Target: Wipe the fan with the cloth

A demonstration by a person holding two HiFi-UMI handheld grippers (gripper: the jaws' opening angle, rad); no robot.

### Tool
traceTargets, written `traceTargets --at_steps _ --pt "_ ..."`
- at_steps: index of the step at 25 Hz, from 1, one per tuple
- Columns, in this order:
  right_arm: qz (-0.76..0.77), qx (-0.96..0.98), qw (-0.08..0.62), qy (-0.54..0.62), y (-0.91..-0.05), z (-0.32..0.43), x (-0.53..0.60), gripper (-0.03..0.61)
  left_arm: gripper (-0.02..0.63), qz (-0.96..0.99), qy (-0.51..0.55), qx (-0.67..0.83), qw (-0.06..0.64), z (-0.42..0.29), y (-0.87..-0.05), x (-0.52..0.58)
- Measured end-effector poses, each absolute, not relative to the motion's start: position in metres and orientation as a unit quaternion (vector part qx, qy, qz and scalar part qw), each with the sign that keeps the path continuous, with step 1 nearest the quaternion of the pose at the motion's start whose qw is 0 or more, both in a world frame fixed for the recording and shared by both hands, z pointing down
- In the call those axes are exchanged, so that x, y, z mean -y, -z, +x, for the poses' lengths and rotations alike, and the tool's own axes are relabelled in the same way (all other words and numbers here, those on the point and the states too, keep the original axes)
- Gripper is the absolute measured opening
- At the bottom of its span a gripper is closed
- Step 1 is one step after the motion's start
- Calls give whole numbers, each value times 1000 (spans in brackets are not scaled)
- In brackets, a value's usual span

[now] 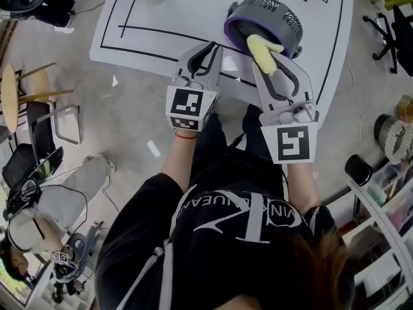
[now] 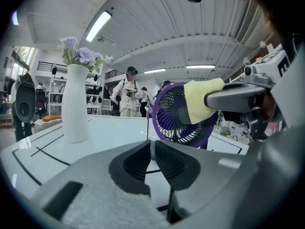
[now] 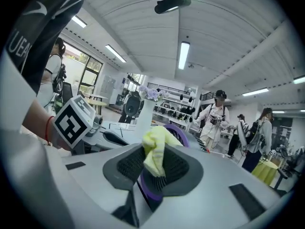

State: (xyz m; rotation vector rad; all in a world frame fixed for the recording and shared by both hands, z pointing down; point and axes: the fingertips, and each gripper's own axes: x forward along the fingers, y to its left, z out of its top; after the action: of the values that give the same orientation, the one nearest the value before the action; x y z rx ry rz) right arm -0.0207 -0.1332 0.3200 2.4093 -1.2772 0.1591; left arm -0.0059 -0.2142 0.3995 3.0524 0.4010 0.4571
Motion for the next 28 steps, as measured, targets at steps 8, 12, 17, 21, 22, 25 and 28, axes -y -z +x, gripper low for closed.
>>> traceTargets --at_steps 8,12,17,21,22,25,28 --pt "887 384 249 -64 -328 -14 171 98 11 977 -112 -182 12 12 -381 230" --pt "890 335 307 -48 -319 1 178 97 11 971 -103 -214 1 10 -382 223" --pt "880 263 394 -33 -318 14 162 94 11 968 -110 -226 11 0 -391 224" --pt "869 210 447 -26 -318 19 145 92 11 966 -114 -229 17 -6 -396 226" --pt "867 199 455 -25 -319 19 142 91 11 966 -114 -230 18 -6 -397 227" --pt "864 172 472 -25 -321 17 133 90 11 966 -113 -232 16 -5 -398 227" --pt "865 154 477 -34 -327 15 125 89 11 966 -108 -236 14 -3 -396 228"
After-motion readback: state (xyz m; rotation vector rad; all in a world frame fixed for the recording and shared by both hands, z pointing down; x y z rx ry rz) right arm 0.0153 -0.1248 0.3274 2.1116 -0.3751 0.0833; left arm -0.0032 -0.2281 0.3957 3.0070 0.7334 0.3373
